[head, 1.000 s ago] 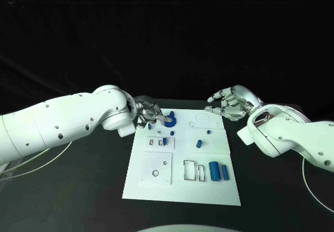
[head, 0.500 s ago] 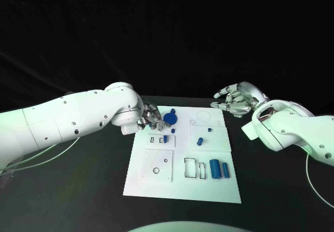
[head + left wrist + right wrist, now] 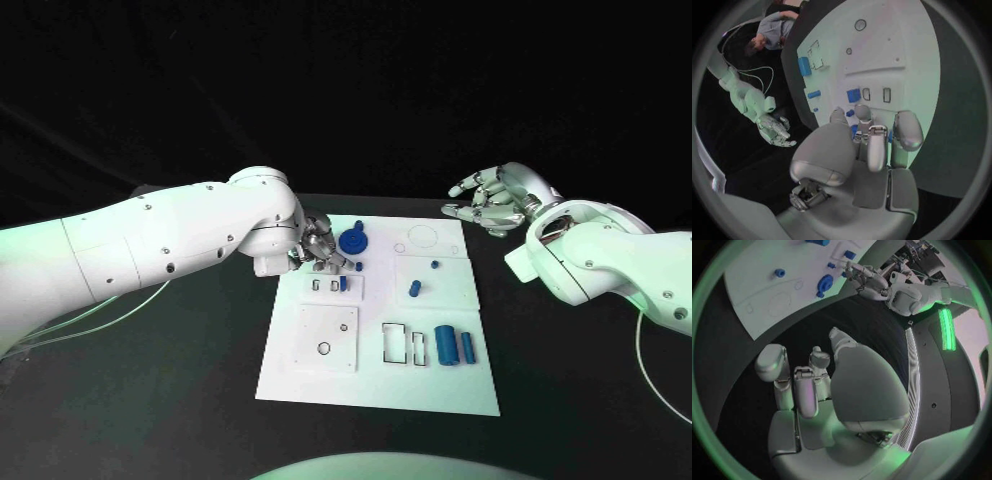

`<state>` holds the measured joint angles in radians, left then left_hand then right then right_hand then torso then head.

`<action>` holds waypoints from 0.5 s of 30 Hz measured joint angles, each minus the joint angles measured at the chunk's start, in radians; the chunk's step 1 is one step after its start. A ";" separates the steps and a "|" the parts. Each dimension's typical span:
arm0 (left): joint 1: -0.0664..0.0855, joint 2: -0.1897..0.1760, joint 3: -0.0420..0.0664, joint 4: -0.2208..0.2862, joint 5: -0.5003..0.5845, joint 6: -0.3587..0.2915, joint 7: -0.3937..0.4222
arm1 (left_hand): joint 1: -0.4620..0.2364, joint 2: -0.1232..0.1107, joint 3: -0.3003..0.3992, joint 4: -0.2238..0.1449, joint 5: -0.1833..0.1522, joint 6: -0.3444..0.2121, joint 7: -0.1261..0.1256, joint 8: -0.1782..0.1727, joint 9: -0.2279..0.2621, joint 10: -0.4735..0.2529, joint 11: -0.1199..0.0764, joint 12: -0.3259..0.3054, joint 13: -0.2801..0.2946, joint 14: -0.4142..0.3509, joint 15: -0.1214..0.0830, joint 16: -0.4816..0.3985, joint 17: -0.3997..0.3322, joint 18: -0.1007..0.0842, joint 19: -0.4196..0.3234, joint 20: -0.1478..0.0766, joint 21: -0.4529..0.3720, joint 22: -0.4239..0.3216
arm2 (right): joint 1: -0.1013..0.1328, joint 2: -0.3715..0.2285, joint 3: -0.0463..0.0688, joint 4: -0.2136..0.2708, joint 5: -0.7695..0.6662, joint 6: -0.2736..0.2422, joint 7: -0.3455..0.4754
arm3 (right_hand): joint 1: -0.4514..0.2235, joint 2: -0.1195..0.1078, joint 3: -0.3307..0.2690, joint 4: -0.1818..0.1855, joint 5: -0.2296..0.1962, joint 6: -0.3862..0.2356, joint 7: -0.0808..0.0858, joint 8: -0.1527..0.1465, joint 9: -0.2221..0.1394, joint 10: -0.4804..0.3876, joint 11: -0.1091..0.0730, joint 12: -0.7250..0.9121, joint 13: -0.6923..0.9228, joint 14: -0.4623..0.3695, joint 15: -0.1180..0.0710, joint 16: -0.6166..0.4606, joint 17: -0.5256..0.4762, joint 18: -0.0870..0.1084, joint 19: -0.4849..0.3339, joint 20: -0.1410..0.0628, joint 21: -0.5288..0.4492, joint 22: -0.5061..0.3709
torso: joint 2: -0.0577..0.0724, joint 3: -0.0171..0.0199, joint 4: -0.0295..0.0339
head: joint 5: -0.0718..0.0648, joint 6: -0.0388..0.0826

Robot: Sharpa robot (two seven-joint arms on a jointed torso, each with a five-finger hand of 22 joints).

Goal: Assemble the parts on the task board

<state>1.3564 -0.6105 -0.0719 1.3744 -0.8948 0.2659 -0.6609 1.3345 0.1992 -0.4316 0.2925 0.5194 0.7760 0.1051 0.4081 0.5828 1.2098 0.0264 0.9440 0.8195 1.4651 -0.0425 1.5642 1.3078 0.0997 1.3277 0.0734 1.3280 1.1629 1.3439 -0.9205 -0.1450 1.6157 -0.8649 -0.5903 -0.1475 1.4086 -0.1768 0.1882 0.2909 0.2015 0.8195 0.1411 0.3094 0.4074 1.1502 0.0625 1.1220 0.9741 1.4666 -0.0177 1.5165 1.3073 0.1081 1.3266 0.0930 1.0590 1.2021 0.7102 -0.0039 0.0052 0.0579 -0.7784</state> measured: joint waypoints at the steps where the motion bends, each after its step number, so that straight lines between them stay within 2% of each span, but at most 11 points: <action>1: 0.000 0.000 0.000 -0.001 0.000 0.001 0.000 | 0.001 -0.001 0.000 0.000 0.012 0.002 -0.002 0.000 -0.002 -0.001 -0.001 0.000 0.000 0.000 0.000 0.000 0.000 0.000 0.000 0.000 0.000 0.000 | 0.000 0.000 0.000 0.000 0.000 0.000 0.000 | 0.000 0.000 0.002 -0.001 0.002 -0.002 0.000 0.000 0.000 0.000 0.000 0.000 -0.001 0.000 0.000 0.000 0.000 0.000 0.000 0.000 0.000 0.000 | 0.000 0.0000 -0.0001 | 0.000 0.000; 3: 0.000 0.003 -0.001 -0.005 0.004 0.005 -0.002 | 0.001 -0.001 0.000 0.000 0.076 0.013 -0.005 0.000 -0.009 -0.005 -0.005 0.000 -0.002 0.000 0.000 0.000 0.000 0.000 0.000 0.000 0.000 0.003 | 0.000 0.000 0.000 -0.001 0.000 0.000 -0.001 | 0.000 0.000 0.003 -0.003 0.018 -0.007 0.000 0.007 0.001 0.000 0.000 0.000 -0.005 0.000 0.000 0.000 0.000 0.000 0.000 0.000 0.000 0.000 | 0.000 0.0000 -0.0005 | 0.000 -0.002; 4: 0.000 0.004 -0.002 -0.007 0.006 0.006 -0.003 | 0.001 -0.001 0.000 0.000 0.095 0.013 -0.005 0.000 -0.011 -0.005 -0.005 0.000 -0.002 0.000 0.000 0.000 0.000 0.000 0.000 0.000 0.000 0.003 | 0.000 0.000 0.000 -0.002 0.000 0.000 -0.001 | 0.000 0.000 0.006 0.000 0.025 -0.007 0.000 0.008 0.001 0.000 0.000 0.000 -0.006 0.000 0.000 0.000 0.000 0.000 0.000 0.000 -0.004 0.000 | 0.000 0.0000 -0.0005 | 0.000 -0.003; 15: 0.000 0.018 -0.006 -0.022 0.026 0.020 -0.008 | -0.004 -0.006 0.000 0.000 0.103 0.027 -0.009 0.012 -0.012 -0.009 -0.009 0.000 -0.006 0.000 0.000 0.000 0.000 0.000 0.000 0.000 0.000 0.003 | 0.000 0.002 0.000 -0.008 0.001 0.000 -0.005 | -0.005 -0.005 0.008 -0.003 0.035 -0.007 0.000 0.015 0.000 0.000 0.000 0.000 -0.009 0.000 0.000 0.000 0.000 0.000 0.000 0.000 -0.004 0.000 | 0.000 0.0006 -0.0012 | -0.003 -0.007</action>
<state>1.3564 -0.5921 -0.0778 1.3525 -0.8686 0.2854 -0.6690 1.3301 0.1930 -0.4316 0.2925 0.6220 0.8029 0.0964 0.4201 0.5708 1.2010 0.0177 0.9439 0.8134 1.4651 -0.0425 1.5643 1.3077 0.0998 1.3277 0.0734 1.3280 1.1659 1.3439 -0.9187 -0.1452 1.6074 -0.8637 -0.5901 -0.1522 1.4033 -0.1822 0.1966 0.2883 0.2361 0.8128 0.1410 0.3249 0.4078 1.1503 0.0625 1.1219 0.9654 1.4667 -0.0178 1.5165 1.3073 0.1081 1.3266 0.0930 1.0551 1.2021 0.7103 -0.0034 0.0039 0.0552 -0.7858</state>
